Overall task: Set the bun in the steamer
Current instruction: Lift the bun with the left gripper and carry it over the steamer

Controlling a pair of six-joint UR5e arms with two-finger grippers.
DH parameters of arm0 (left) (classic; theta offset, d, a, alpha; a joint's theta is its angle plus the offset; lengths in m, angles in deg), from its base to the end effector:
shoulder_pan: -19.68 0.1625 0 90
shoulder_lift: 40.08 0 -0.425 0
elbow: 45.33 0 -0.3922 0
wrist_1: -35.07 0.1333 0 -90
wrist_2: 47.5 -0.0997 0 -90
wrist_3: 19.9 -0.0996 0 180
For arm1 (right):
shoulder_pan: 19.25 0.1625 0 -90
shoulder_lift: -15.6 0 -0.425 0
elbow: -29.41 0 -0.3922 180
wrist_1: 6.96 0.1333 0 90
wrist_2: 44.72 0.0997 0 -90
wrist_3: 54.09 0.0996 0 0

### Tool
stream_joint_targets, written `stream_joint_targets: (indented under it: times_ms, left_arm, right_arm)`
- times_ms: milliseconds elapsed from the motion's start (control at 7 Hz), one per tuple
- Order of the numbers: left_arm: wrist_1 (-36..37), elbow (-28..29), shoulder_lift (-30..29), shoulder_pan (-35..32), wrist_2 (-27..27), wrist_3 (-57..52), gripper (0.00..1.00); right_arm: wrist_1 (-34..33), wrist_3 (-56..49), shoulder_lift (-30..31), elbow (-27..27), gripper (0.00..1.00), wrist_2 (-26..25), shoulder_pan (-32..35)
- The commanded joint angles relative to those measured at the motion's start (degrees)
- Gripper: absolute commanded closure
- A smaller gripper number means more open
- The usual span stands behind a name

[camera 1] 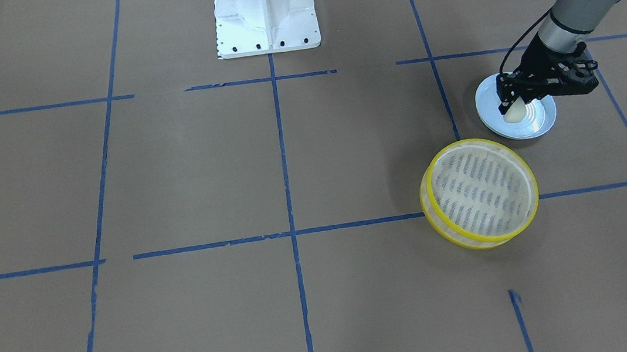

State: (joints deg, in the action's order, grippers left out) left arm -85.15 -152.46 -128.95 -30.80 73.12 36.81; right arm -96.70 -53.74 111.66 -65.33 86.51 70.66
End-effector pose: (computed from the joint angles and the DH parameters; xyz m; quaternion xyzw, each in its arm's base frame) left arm 0.2542 -0.4379 0.4666 0.0719 0.4440 -0.0301 0.8926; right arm 0.0670 -0.4456 0.6709 -0.0100 -0.3520 0.0054 0.9359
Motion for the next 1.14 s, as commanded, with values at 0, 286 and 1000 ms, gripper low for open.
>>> stream_joint_targets:
  times_ms: [0,286,1000]
  left_arm:
    - [7.9,3.5,-11.4,-3.0,1.1,-0.5,0.64]
    - [8.0,14.5,-20.3,-2.8,0.8,-0.3,0.64]
    - [7.5,19.8,-22.7,-0.5,-0.7,-0.1,0.63]
  right_arm:
    - [0.0,0.0,0.0,0.0,0.00,0.0,0.0]
    - [0.0,0.0,0.0,0.0,0.00,0.0,0.0]
    - [0.0,0.0,0.0,0.0,0.00,0.0,0.0]
